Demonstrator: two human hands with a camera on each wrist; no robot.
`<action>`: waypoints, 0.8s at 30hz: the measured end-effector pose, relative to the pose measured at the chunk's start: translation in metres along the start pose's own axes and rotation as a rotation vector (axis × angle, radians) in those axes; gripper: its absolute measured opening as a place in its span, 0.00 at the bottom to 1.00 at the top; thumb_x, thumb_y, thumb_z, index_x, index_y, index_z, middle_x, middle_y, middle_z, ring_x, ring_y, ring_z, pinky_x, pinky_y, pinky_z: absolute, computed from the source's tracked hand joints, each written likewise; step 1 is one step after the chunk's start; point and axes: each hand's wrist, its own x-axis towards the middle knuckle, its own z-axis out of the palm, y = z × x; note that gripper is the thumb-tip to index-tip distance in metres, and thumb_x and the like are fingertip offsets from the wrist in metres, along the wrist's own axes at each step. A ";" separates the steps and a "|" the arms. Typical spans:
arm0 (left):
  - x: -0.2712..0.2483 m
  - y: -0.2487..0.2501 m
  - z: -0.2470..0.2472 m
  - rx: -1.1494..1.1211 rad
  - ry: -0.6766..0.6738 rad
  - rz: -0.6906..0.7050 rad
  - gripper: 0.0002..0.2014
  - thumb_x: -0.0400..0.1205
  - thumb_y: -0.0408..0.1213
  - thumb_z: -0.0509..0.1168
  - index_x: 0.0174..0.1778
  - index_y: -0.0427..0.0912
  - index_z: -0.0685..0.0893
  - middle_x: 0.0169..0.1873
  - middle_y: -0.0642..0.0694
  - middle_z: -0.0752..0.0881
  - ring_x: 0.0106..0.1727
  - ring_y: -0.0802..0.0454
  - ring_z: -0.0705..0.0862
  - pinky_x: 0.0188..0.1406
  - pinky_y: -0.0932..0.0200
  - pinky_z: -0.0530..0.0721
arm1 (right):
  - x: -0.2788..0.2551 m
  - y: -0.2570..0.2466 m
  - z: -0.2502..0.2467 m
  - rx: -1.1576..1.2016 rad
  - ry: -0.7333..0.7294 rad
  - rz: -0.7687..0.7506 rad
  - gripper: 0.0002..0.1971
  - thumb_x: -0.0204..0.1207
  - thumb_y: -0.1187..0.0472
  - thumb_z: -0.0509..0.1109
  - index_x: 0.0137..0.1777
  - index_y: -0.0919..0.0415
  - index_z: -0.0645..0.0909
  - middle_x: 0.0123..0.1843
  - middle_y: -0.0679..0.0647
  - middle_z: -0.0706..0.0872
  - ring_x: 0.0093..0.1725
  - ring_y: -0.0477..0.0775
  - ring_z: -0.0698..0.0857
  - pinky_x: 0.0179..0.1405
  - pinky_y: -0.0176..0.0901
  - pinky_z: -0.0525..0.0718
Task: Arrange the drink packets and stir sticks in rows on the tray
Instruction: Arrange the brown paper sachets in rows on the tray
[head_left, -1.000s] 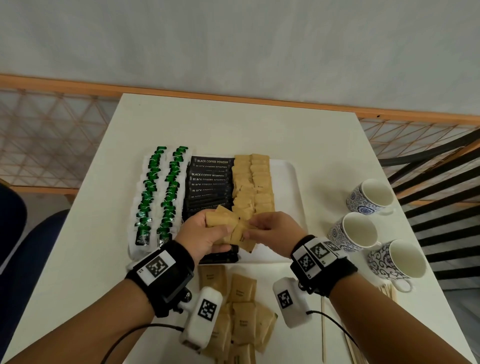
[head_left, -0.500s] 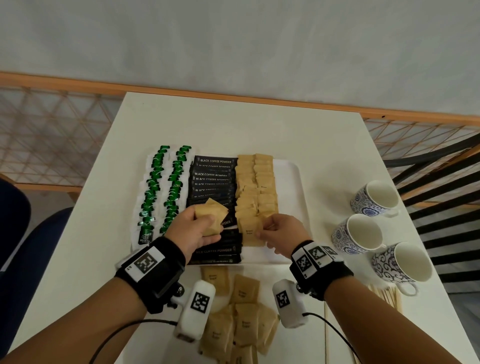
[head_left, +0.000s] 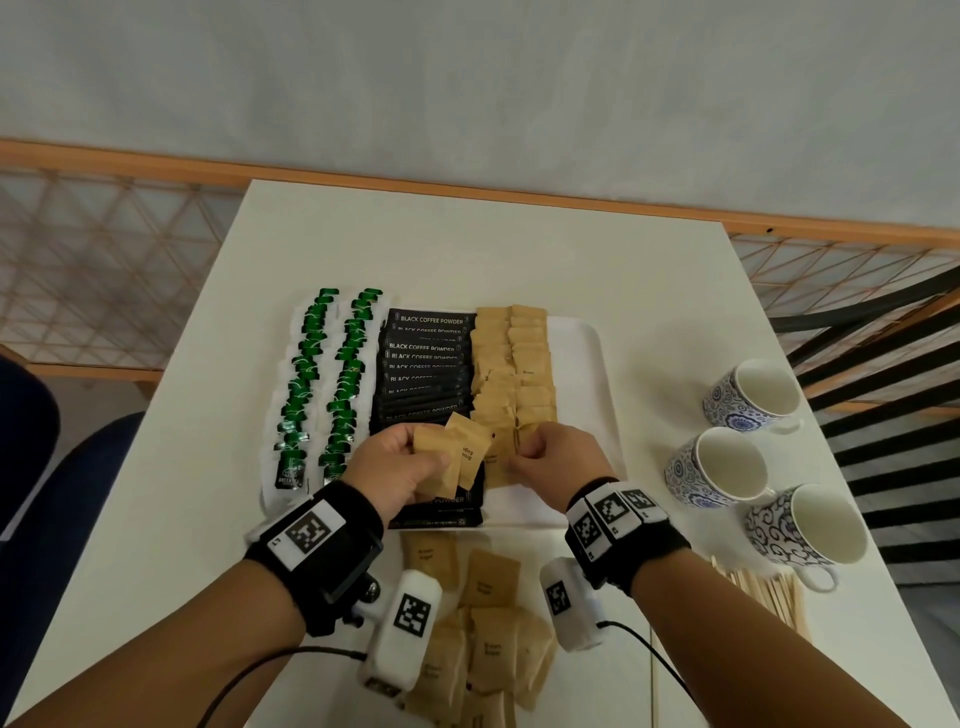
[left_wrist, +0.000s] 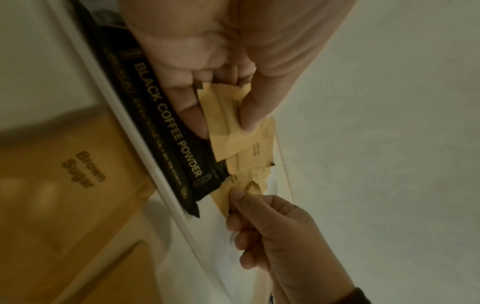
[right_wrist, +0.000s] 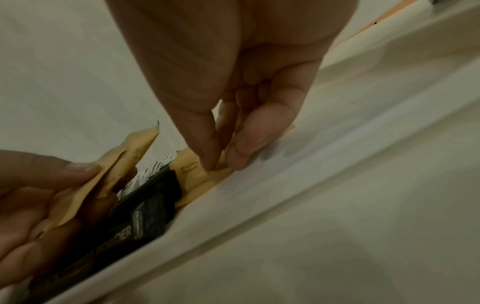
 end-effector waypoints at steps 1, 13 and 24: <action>0.000 0.000 0.001 0.001 -0.001 -0.002 0.11 0.79 0.25 0.67 0.49 0.46 0.83 0.46 0.43 0.89 0.45 0.46 0.86 0.35 0.56 0.83 | -0.001 0.000 -0.001 0.001 0.001 0.000 0.10 0.70 0.51 0.72 0.37 0.56 0.77 0.39 0.51 0.88 0.42 0.52 0.85 0.39 0.43 0.83; -0.006 0.003 0.016 -0.046 -0.053 0.004 0.11 0.81 0.25 0.65 0.51 0.47 0.84 0.47 0.42 0.88 0.45 0.46 0.87 0.34 0.57 0.85 | -0.015 -0.012 -0.015 0.604 -0.150 -0.044 0.09 0.76 0.55 0.73 0.54 0.55 0.85 0.39 0.47 0.87 0.34 0.43 0.84 0.33 0.34 0.83; -0.009 0.005 0.027 -0.008 -0.092 0.029 0.11 0.79 0.22 0.67 0.50 0.42 0.83 0.44 0.41 0.87 0.39 0.49 0.86 0.27 0.62 0.86 | -0.024 0.002 -0.018 0.443 -0.163 -0.125 0.19 0.72 0.63 0.72 0.58 0.41 0.79 0.38 0.57 0.87 0.36 0.49 0.86 0.41 0.44 0.87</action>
